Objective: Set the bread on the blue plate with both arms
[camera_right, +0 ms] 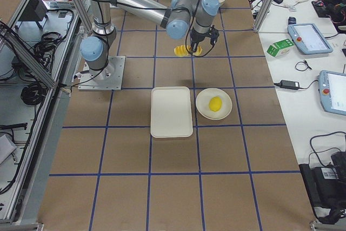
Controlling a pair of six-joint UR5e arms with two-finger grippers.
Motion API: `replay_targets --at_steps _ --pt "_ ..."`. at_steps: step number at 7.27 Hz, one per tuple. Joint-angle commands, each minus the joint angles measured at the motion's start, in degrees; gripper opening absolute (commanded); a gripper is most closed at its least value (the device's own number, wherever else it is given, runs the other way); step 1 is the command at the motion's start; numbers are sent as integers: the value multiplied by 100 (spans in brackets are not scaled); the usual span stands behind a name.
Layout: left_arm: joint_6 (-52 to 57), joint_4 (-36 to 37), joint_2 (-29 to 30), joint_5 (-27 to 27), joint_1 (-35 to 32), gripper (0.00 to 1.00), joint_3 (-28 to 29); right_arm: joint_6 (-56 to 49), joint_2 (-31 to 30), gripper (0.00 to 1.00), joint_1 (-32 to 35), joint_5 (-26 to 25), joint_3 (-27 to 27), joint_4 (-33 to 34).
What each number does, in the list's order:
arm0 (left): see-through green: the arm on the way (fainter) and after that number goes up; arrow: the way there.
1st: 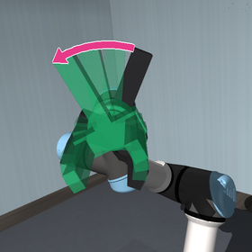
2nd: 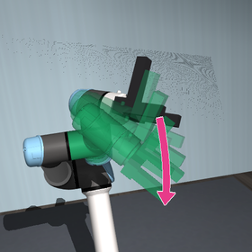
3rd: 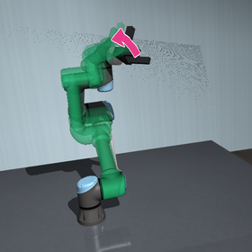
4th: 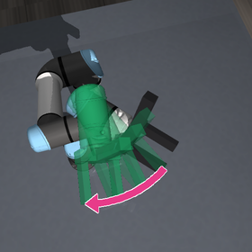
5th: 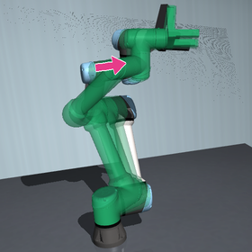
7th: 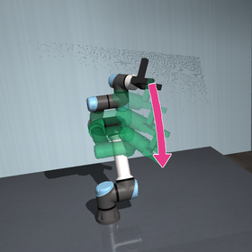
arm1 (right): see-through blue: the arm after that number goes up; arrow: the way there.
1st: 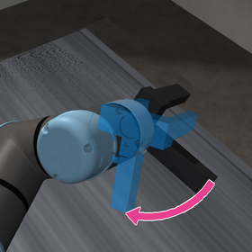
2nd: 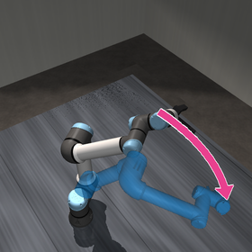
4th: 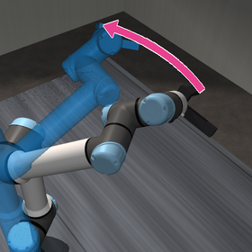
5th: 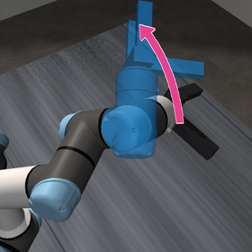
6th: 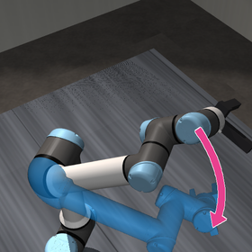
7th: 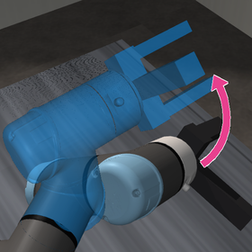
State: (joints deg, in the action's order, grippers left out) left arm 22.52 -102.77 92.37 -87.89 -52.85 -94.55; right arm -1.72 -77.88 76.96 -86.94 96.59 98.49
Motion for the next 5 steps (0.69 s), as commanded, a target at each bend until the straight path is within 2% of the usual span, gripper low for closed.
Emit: replay_targets --at_steps 1,2,3,5 --pt "-458 1505 97 874 -1326 0 -990 467 1 0 309 72 0 4" --pt "-929 2401 167 1531 -1916 0 -1430 497 1 0 476 72 -17 21" --pt "-1595 3524 402 1894 -2409 0 -1721 506 10 0 530 90 -9 39" --pt "-2687 4917 860 2012 -3429 0 -1961 593 45 0 635 387 0 74"
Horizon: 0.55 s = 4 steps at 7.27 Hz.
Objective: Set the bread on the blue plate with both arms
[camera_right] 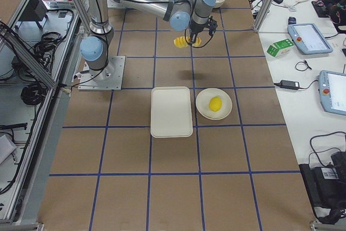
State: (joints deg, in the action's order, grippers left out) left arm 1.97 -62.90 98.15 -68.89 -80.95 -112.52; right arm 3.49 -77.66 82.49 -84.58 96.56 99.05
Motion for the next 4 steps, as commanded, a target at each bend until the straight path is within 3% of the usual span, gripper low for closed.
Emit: replay_targets --at_steps 1,2,4 --pt "-907 1538 536 86 -989 0 -226 265 23 0 170 126 -14 35" --pt "-1214 2197 791 103 -1263 0 -252 319 31 0 267 135 -40 61" --pt "-1366 2405 1082 -1 -1494 0 -348 816 232 0 775 143 -276 166"
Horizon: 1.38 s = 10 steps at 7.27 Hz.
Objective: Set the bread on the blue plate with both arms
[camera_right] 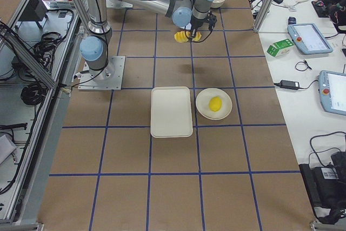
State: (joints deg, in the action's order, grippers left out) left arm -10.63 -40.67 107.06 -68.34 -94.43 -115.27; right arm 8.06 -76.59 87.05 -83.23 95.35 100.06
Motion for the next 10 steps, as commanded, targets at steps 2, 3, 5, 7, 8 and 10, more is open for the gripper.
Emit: replay_targets --at_steps 2,3,5,7,8,10 --pt "-140 287 254 -100 -155 84 -128 879 502 0 925 0 -568 93" --pt "-332 453 97 -127 -129 100 29 1029 670 0 1171 0 -622 328" --pt "-247 -690 -280 -415 99 100 572 1346 1021 0 1550 9 -614 846" --pt "339 -2472 -877 -1097 179 100 1223 1810 1382 0 1963 9 -614 1277" --pt "856 -3368 -1210 -1555 231 100 1504 2048 1505 0 2052 9 -596 1262" --pt "1510 -4979 -1555 -1849 687 100 2373 2094 1602 0 2219 18 -553 1279"
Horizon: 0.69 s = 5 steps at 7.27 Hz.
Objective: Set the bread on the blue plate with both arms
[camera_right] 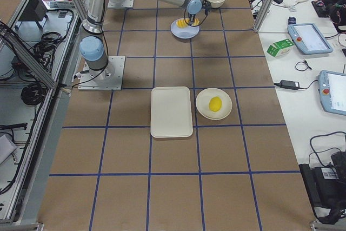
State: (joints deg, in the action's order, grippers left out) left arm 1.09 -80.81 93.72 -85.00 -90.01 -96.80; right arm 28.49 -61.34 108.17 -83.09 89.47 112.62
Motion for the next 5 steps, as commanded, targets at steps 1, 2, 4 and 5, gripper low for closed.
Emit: replay_targets --at_steps 1,2,4,5 --pt "731 -1250 -266 -384 308 100 904 60 157 0 187 -6 36 14" --pt "856 -1279 -301 -456 274 100 1091 60 175 3 257 3 36 14" --pt "901 -1323 -258 -421 212 100 1049 42 245 31 284 -6 88 23" --pt "928 -1271 -240 -395 169 100 1031 42 237 64 284 -14 89 23"
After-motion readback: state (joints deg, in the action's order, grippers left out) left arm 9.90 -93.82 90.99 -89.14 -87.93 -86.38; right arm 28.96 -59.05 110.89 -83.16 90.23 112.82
